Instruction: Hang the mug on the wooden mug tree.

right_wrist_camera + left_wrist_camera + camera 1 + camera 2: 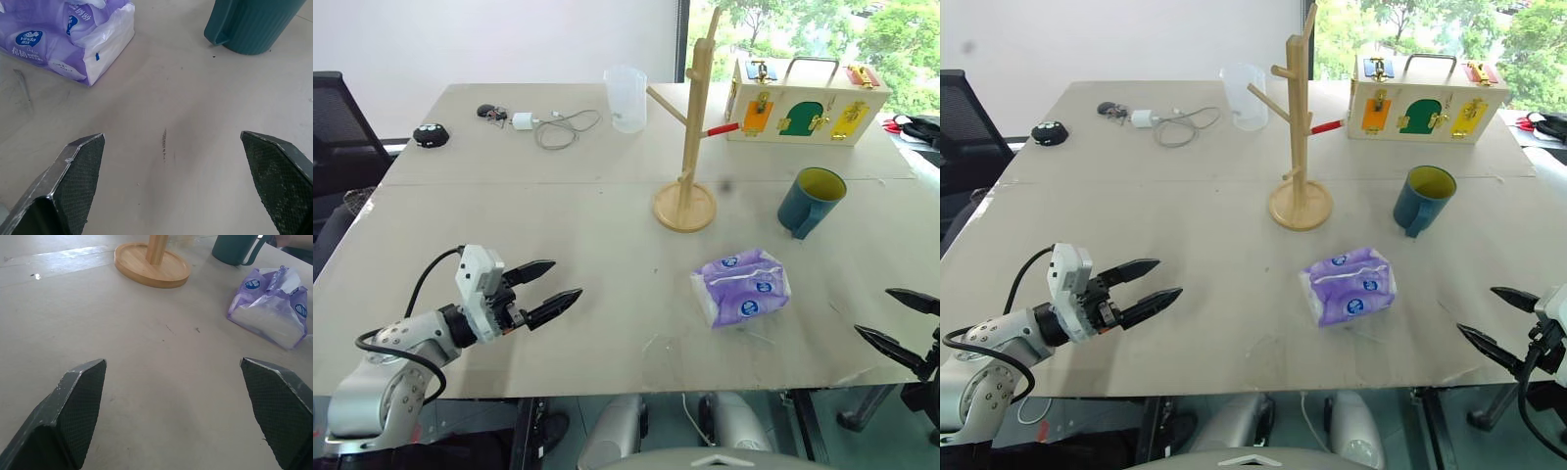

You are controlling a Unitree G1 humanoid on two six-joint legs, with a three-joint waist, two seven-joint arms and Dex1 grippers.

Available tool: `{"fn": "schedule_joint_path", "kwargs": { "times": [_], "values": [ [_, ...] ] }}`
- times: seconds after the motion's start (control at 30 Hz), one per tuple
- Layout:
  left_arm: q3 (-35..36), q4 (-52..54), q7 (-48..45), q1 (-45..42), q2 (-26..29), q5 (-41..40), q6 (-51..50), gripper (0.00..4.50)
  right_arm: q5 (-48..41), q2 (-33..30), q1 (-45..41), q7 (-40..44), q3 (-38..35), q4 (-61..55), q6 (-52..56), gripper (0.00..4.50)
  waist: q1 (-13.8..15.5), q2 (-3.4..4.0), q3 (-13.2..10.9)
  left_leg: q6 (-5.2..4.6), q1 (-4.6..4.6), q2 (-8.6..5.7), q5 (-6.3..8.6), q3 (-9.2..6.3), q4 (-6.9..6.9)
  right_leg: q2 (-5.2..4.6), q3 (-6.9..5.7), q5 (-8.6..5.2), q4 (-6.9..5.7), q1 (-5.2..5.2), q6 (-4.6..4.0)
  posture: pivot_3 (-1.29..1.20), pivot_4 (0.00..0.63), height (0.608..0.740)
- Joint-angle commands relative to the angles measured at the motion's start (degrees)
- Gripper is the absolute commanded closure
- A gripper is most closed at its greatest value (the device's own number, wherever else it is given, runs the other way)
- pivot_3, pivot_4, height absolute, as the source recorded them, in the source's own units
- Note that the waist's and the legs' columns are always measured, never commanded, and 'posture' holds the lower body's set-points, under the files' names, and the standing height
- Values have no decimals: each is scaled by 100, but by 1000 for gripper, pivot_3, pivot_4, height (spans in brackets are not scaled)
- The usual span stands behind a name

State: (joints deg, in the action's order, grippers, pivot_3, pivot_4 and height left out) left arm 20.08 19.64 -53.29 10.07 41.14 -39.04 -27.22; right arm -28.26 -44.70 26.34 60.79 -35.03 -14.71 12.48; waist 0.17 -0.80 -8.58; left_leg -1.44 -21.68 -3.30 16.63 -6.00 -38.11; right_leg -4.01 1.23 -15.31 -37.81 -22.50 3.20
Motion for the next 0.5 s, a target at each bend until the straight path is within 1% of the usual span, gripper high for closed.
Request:
{"fn": "schedule_joint_path", "kwargs": {
  "times": [0.03, 0.13, 0.17, 0.23, 0.27, 0.3, 0.4, 0.5],
  "values": [
    [-10, 285, -305, -174, 97, -269, 37, 0, -242, 43, -224, -504, 54, -745, 382, 9, 9, 0, 0, 0, 0, 0, 0, 0, 0, 0, 0, 0, 0, 0, 0, 0, 150, 740],
    [-170, 569, -704, -353, 70, -557, 119, 0, -650, 77, -706, -1490, 620, -2009, 1420, 9, -1, 5, 0, 0, -1, 3, 0, 0, -1, 0, 1, 0, -2, -2, 0, 0, 150, 740],
    [-156, 562, -729, -346, 52, -590, 102, 0, -562, 37, -817, -1713, 749, -2210, 1644, 9, 7, 6, 1, 0, -2, 6, 0, -1, -1, 2, -2, 1, -3, -3, -1, 0, 150, 740],
    [-227, 527, -1416, -457, 268, -770, 129, 0, -519, -37, -1207, -2492, 1163, -2681, 2553, 9, 32, 3, 2, 3, -2, 5, -1, -1, 0, 2, -3, 0, -1, -2, -1, 0, 150, 740],
    [-251, 532, -1679, -524, 390, -862, 91, 0, -596, -47, -1412, -2745, 1363, -2773, 2953, 9, 37, -1, 0, 26, -4, 5, -14, -1, -1, 3, -4, 0, 0, -3, -1, 0, 150, 740],
    [-267, 541, -1845, -575, 470, -934, 59, 0, -707, -38, -1577, -2907, 1503, -2807, 3264, 9, 54, -1, 0, 26, -11, 4, -15, -3, -1, 6, -8, -1, 2, -11, -2, 0, 150, 740],
    [-319, 716, -2006, -714, 653, -1103, -95, 0, -968, 243, -2112, -3321, 1900, -2718, 3910, 9, 65, 1, -1, 26, -18, -1, -15, -6, 0, 1, -12, 0, 12, -13, -2, 0, 150, 740],
    [-376, 837, -1954, -857, 727, -1195, -214, 0, -782, 458, -2401, -3657, 2328, -2477, 4231, 9, 57, 2, -2, 24, -19, -1, -14, -7, 2, 2, -12, 0, 17, -12, -2, 0, 150, 740]
  ]
}}
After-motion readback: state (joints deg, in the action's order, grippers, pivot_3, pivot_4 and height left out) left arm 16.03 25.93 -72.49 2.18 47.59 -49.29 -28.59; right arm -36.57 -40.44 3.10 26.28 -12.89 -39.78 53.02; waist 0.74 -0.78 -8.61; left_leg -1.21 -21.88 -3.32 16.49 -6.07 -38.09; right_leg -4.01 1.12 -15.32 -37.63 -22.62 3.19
